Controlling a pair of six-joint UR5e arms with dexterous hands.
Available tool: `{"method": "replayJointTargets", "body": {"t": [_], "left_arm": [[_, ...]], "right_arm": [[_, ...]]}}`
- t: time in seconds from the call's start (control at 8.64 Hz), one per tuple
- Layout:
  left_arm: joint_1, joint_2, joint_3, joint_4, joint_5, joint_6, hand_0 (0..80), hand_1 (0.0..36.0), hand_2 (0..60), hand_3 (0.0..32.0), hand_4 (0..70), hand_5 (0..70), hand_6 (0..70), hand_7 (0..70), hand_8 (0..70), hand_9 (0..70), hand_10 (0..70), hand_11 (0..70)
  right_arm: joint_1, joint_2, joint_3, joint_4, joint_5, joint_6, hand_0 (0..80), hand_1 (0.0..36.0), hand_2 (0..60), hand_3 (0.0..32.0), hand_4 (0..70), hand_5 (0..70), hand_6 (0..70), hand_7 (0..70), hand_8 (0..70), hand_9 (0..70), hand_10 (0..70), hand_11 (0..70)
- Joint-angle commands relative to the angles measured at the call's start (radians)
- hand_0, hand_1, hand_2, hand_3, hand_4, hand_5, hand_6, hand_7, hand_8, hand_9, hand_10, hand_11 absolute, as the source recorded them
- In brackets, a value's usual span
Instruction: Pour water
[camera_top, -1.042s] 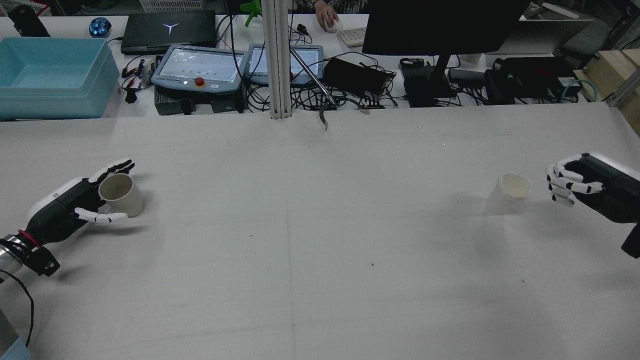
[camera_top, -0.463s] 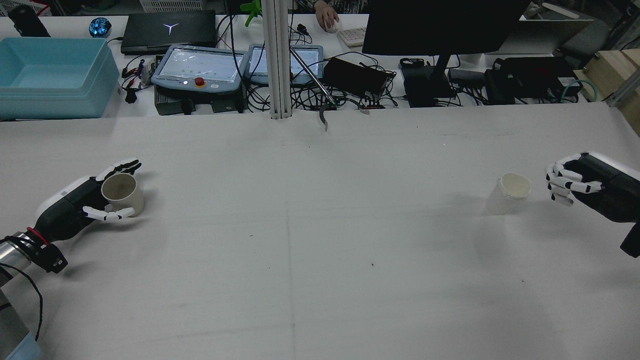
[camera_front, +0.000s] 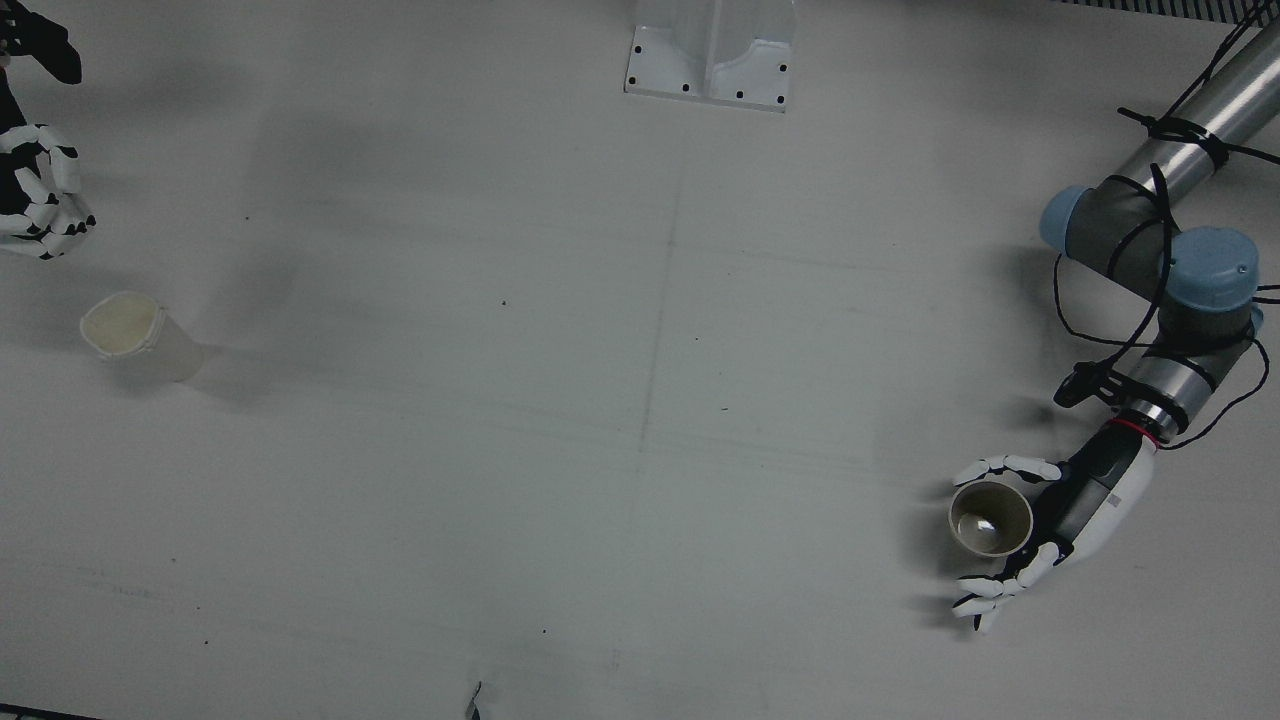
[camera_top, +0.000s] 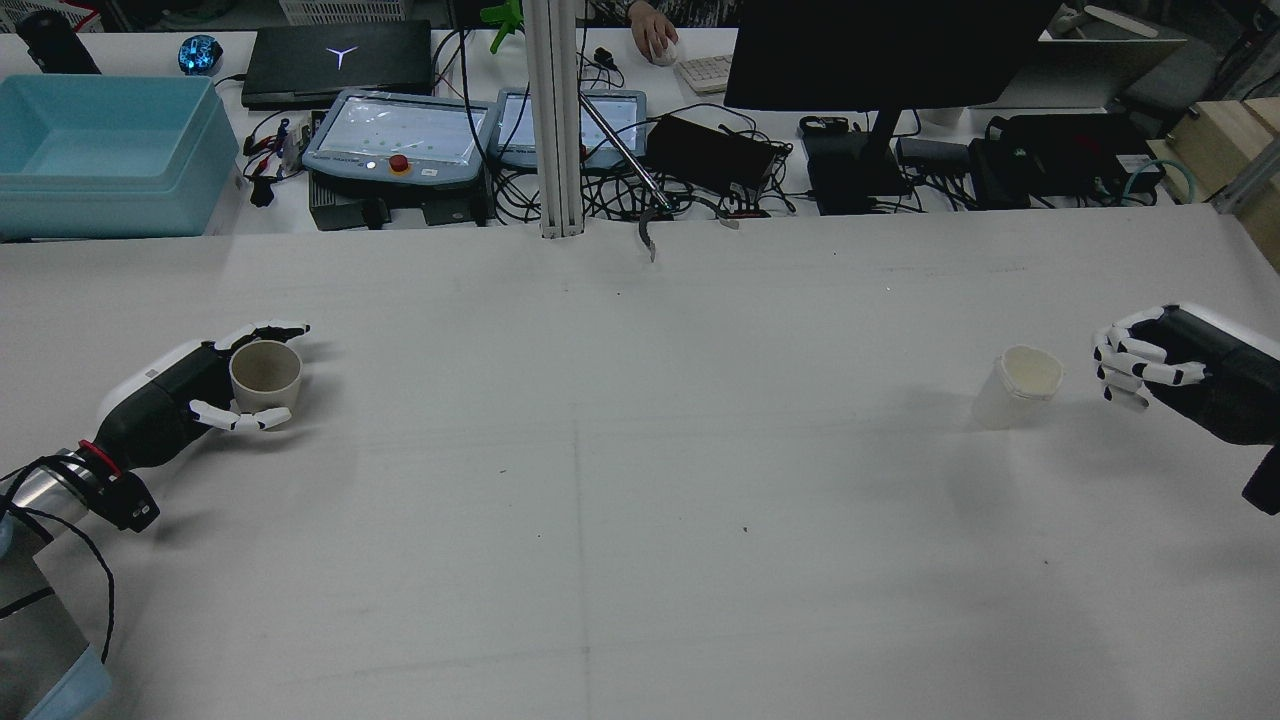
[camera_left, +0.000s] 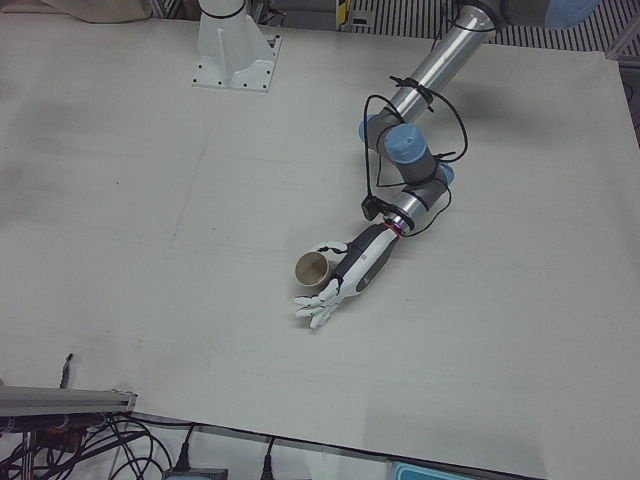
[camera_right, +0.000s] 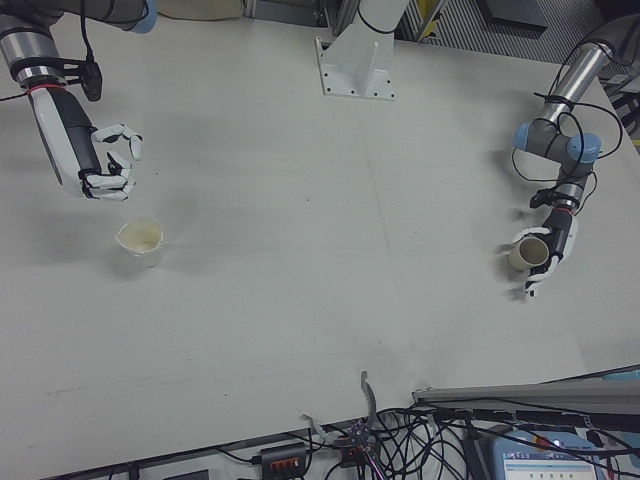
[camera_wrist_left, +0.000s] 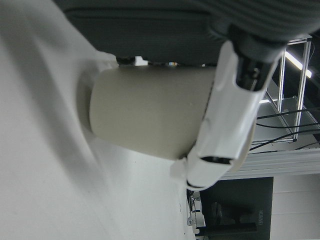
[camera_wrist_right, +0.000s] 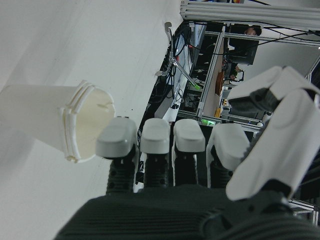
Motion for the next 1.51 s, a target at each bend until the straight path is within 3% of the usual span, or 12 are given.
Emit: {"method": "replayJointTargets", "body": {"t": [0.0,0.12,0.23,0.46,0.69,0.81,0.93,1.04,1.16,1.27,1.39], "left_arm": [[-0.002,-0.020,0.005,0.036,-0.010,-0.042,80.0,36.0,28.3,0.0,38.9,70.0,6.7,19.4,5.3,3.1,2.2,6.6],[-0.002,-0.022,0.003,0.053,-0.010,-0.064,80.0,36.0,30.5,0.0,53.5,70.0,8.8,21.3,6.3,3.7,3.2,8.6],[-0.002,-0.022,0.002,0.070,-0.009,-0.098,80.0,36.0,60.0,0.0,56.4,70.0,9.6,21.6,6.6,3.8,3.5,9.1],[-0.006,-0.032,-0.020,0.126,-0.003,-0.187,80.0,36.0,60.0,0.0,53.9,70.0,8.8,19.8,6.0,3.0,2.8,8.3],[-0.011,-0.029,-0.140,0.215,0.000,-0.211,80.0,36.0,60.0,0.0,51.5,70.0,8.1,18.9,5.6,2.6,2.3,7.6],[-0.011,-0.023,-0.200,0.254,0.002,-0.211,80.0,36.0,60.0,0.0,50.5,70.0,8.3,19.0,5.5,2.6,2.4,7.7],[-0.012,-0.019,-0.254,0.296,0.002,-0.227,80.0,36.0,60.0,0.0,47.1,70.0,8.6,18.8,5.2,2.5,2.2,7.5],[-0.012,-0.016,-0.308,0.345,0.003,-0.239,80.0,36.0,60.0,0.0,42.4,70.0,8.9,18.7,5.2,2.5,2.0,7.3],[-0.014,-0.016,-0.332,0.363,0.003,-0.241,80.0,36.0,60.0,0.0,37.4,70.0,8.4,18.3,5.2,2.5,1.9,7.2],[-0.012,-0.008,-0.352,0.372,0.003,-0.241,80.0,36.0,60.0,0.0,35.8,70.0,8.2,18.4,5.0,2.4,1.6,6.9],[-0.012,-0.008,-0.366,0.389,0.003,-0.247,80.0,36.0,60.0,0.0,34.8,70.0,7.9,18.4,5.0,2.5,1.5,6.8]], "right_arm": [[0.024,0.009,-0.002,0.000,-0.002,0.002,48.3,1.4,60.0,0.0,70.0,70.0,70.0,70.0,70.0,70.0,70.0,70.0],[0.036,0.019,-0.014,0.002,-0.002,0.003,48.5,1.9,60.0,0.0,70.0,70.0,70.0,70.0,70.0,70.0,70.0,70.0],[0.056,0.023,-0.014,0.002,-0.003,0.006,48.4,2.4,60.0,0.0,70.0,70.0,70.0,70.0,70.0,70.0,70.0,70.0],[0.125,0.023,-0.013,0.003,-0.011,0.066,49.1,3.2,60.0,0.0,70.0,70.0,70.0,70.0,70.0,70.0,70.0,70.0],[0.228,0.012,-0.064,0.017,-0.015,0.075,49.4,3.5,60.0,0.0,70.0,70.0,70.0,70.0,70.0,70.0,70.0,70.0],[0.225,0.021,-0.186,0.119,-0.017,0.075,48.8,3.2,60.0,0.0,70.0,70.0,70.0,70.0,70.0,70.0,70.0,70.0],[0.219,0.044,-0.392,0.352,-0.011,0.075,49.4,6.5,54.8,0.0,70.0,70.0,70.0,70.0,70.0,70.0,70.0,70.0],[0.215,0.132,-0.651,0.547,-0.006,0.083,52.2,15.8,49.3,0.0,54.9,70.0,64.6,70.0,56.6,66.8,66.6,70.0],[0.210,0.233,-0.851,0.648,-0.012,0.075,56.0,27.8,60.0,0.0,51.3,70.0,43.0,46.1,35.1,38.9,33.5,49.1],[0.183,0.268,-0.905,0.673,-0.014,0.069,58.2,32.6,60.0,0.0,43.7,50.6,27.5,31.0,21.2,21.1,16.9,26.6],[0.150,0.271,-0.901,0.673,-0.014,0.063,61.0,30.8,39.8,0.0,26.3,25.0,7.6,11.3,7.2,3.5,6.8,12.4]]}}
